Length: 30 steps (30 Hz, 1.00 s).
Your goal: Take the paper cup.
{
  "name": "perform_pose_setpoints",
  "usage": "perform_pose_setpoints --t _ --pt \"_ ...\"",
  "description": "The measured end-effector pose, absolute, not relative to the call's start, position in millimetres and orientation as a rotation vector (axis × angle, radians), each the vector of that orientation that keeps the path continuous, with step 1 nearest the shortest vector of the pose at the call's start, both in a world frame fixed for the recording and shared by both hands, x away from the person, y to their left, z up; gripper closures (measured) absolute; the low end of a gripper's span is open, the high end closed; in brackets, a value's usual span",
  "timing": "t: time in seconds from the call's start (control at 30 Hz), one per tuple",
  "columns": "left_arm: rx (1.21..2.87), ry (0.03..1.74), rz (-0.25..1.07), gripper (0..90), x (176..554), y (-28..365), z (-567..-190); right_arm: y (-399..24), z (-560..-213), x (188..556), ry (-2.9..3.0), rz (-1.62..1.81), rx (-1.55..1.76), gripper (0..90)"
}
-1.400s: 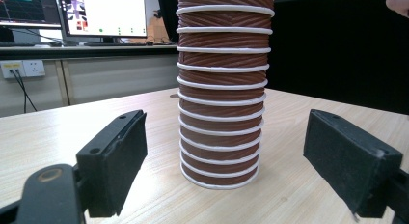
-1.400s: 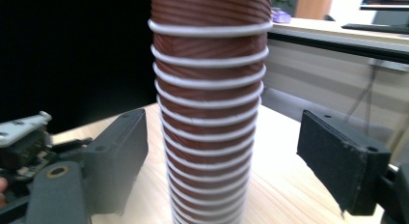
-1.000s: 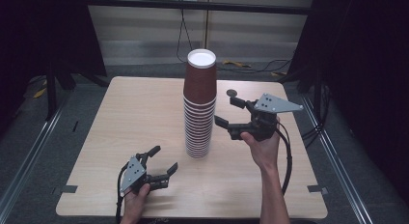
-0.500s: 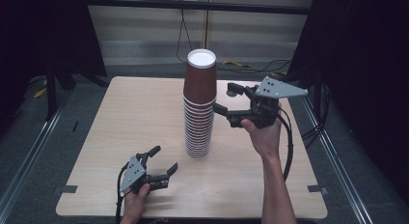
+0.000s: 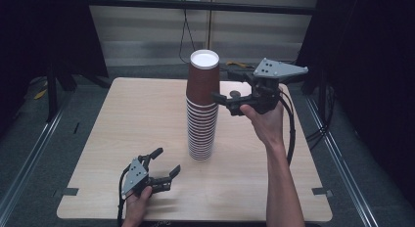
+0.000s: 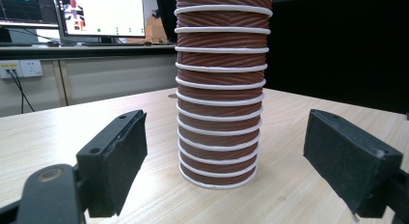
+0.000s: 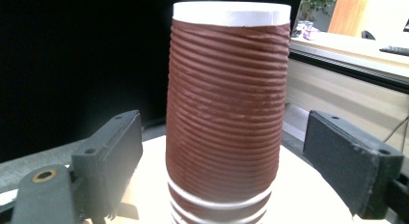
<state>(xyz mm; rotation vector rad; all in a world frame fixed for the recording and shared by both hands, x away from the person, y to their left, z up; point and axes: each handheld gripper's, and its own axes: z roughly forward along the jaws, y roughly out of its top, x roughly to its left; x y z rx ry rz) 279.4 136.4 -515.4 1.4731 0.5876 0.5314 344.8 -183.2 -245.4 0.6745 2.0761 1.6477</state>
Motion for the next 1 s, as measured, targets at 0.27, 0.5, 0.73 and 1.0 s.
perform_pose_setpoints --t 0.27,0.5,0.73,1.0 --pt "1.473 0.588 0.531 15.4 279 136 -515 -167 -231 363 2.140 1.619 0.647 14.2" --pt "1.472 0.585 0.529 15.4 279 136 -515 -153 -228 377 2.211 1.578 0.653 13.3" --pt "1.475 0.582 0.526 15.4 280 137 -515 -144 -228 385 2.252 1.544 0.673 13.4" --pt "1.474 0.582 0.526 15.4 280 137 -515 -142 -223 389 2.266 1.529 0.668 15.0"
